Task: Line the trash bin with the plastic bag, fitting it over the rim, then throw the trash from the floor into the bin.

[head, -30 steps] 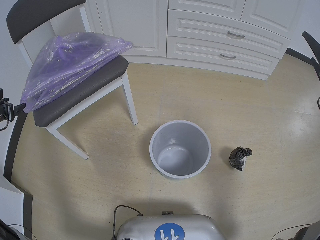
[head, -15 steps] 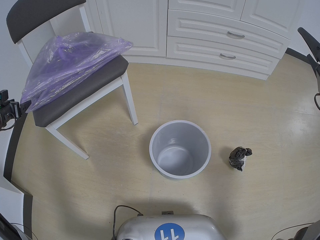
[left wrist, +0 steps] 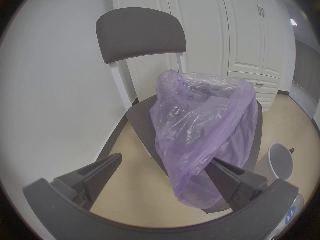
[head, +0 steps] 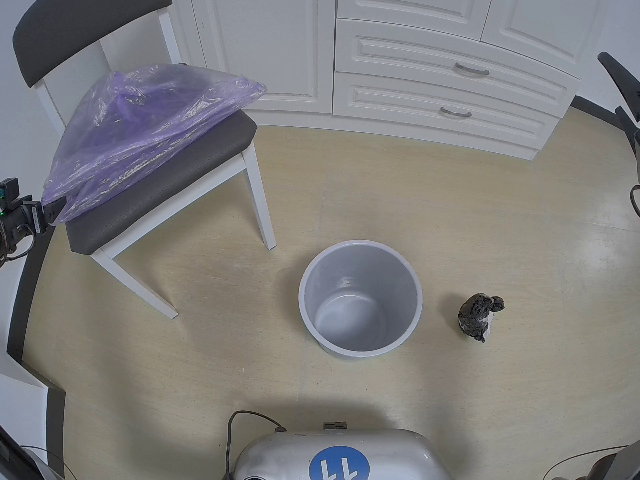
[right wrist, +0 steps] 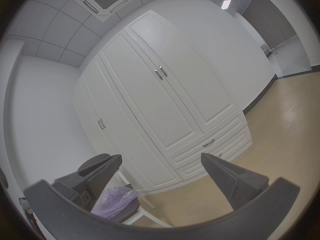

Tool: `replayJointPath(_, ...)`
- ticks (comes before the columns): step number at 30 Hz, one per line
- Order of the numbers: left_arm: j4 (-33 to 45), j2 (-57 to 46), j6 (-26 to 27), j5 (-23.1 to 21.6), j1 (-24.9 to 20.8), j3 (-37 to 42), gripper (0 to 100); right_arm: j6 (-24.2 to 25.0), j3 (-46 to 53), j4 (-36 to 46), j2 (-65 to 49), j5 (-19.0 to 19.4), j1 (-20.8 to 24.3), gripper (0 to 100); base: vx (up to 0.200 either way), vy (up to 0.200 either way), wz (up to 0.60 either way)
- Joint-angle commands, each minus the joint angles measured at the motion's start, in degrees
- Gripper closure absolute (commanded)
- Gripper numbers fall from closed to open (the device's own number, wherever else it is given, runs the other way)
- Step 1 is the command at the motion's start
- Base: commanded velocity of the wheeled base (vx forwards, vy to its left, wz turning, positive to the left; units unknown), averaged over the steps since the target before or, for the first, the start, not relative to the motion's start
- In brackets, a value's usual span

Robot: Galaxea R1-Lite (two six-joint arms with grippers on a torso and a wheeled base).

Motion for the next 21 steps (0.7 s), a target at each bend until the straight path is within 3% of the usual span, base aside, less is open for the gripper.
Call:
replayJointPath(1,-0.09,-0.37,0.32,-0.10,-0.28,0.32,0,-0.01,0.17,-0.02,-0.57,0.04,0.02,0,0.000,0.000,0.00)
replayJointPath(2,-0.18,-0.54,0.49,-0.10,-0.28,0.76,0,-0.01,0.17,0.07,-0.57,0.04,0.02,0,0.000,0.000,0.00)
replayJointPath(3,-0.53,-1.16,0.23,-0.10,-0.46,1.20,100,-0.01,0.26,-0.02,-0.66,0.04,0.02,0,0.000,0.000,0.00)
replayJointPath(21,-1.76,-2.74,-2.32,-0.45,-1.25,3.13,100,-0.53,2.46,0.68,-0.04,0.57,-0.16,0,0.000,0.000,0.00)
